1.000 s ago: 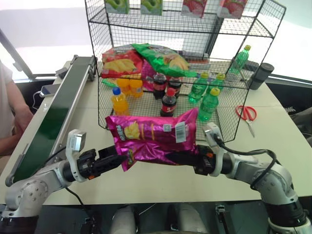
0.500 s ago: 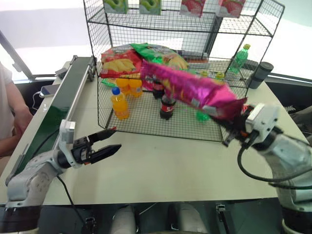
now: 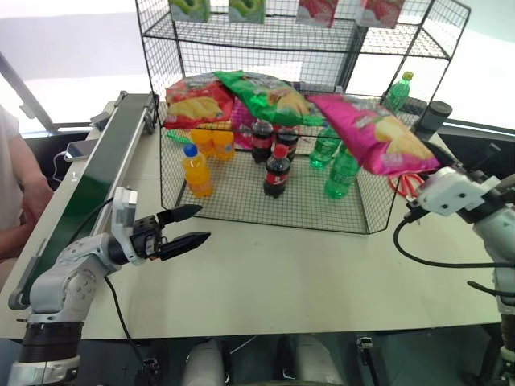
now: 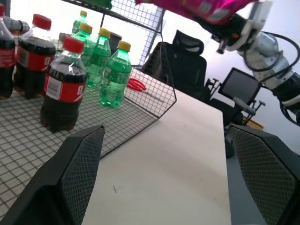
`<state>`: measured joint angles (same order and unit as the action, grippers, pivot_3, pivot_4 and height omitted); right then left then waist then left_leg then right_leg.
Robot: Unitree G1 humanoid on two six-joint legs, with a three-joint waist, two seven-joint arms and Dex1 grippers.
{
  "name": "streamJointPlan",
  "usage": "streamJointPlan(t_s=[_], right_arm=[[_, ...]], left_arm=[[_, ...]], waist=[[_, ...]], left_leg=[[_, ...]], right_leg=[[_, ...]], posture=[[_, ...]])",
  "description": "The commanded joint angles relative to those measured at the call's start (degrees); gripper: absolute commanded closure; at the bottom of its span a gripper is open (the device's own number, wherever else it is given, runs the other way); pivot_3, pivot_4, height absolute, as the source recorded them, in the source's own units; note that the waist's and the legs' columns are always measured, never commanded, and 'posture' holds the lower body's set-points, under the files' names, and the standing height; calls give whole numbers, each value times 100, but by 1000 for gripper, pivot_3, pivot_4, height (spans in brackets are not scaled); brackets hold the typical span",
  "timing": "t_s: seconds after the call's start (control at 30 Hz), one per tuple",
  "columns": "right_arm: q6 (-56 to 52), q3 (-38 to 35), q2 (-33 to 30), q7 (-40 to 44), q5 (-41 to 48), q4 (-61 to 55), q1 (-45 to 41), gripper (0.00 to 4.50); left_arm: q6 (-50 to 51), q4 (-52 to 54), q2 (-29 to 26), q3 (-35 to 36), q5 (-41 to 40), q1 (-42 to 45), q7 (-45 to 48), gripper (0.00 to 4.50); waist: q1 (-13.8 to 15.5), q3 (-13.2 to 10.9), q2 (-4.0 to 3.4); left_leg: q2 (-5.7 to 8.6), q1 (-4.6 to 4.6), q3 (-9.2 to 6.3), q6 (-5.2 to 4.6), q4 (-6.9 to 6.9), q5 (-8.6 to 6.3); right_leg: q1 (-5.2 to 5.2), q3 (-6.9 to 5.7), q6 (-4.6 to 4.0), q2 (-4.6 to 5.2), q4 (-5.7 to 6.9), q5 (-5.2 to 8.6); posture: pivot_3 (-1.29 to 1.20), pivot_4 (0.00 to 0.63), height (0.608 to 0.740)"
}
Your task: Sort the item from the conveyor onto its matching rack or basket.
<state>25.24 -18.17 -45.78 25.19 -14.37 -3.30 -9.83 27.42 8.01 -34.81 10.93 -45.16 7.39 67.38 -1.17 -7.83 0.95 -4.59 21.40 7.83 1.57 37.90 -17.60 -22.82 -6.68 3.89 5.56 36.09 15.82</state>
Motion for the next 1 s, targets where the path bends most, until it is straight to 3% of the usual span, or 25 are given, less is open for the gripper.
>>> streamJointPlan(t_s=[0.03, 0.2, 0.4, 0.6, 0.97, 1.0], right_arm=[[322, 87, -219, -625, -565, 464, -441, 4365], [370, 514, -396, -1285, -1434, 1020, -914, 4365], [-54, 1264, -197, -1708, -1872, 2163, -2071, 4365], [-78, 1617, -62, -2293, -1902, 3209, -2844, 4365], [197, 2126, -142, -2534, -1871, 3916, -3411, 4365], [215, 2126, -130, -2503, -1825, 3911, -3405, 3865]], left_arm=[[-35, 406, 30, 23, -37, -70, -124, 0], [-165, 547, 54, 10, 50, -182, -232, 0], [-218, 780, 205, -49, 78, -253, -472, 0], [-374, 941, 387, -74, 111, -262, -675, 0], [-701, 1246, 973, 21, -51, -161, -1257, 0], [-702, 1266, 979, 11, -65, -182, -1262, 0]], waist=[[-1, -2, -2], [8, -3, -5], [-1, -4, -6], [15, -6, -8], [4, -6, -9], [4, -6, -9]], left_leg=[[0, 0, 1, 3, 0, 2], [0, 0, 2, 12, 1, 7], [0, 2, 2, 14, 5, 9], [-2, 2, 3, 17, 4, 11], [-1, 1, 3, 19, 6, 12], [-1, 2, 3, 20, 7, 12]], right_leg=[[-1, 2, 0, -1, 1, 0], [-1, 3, 1, -1, 2, 0], [0, 4, 0, 0, 2, 0], [0, 4, 0, -2, 2, 0], [4, 5, 2, -2, 3, -1], [3, 5, 2, -2, 3, -1]], posture=[[0, 150, 726], [0, 150, 726], [0, 150, 726], [0, 150, 726], [0, 150, 726], [0, 150, 726]])
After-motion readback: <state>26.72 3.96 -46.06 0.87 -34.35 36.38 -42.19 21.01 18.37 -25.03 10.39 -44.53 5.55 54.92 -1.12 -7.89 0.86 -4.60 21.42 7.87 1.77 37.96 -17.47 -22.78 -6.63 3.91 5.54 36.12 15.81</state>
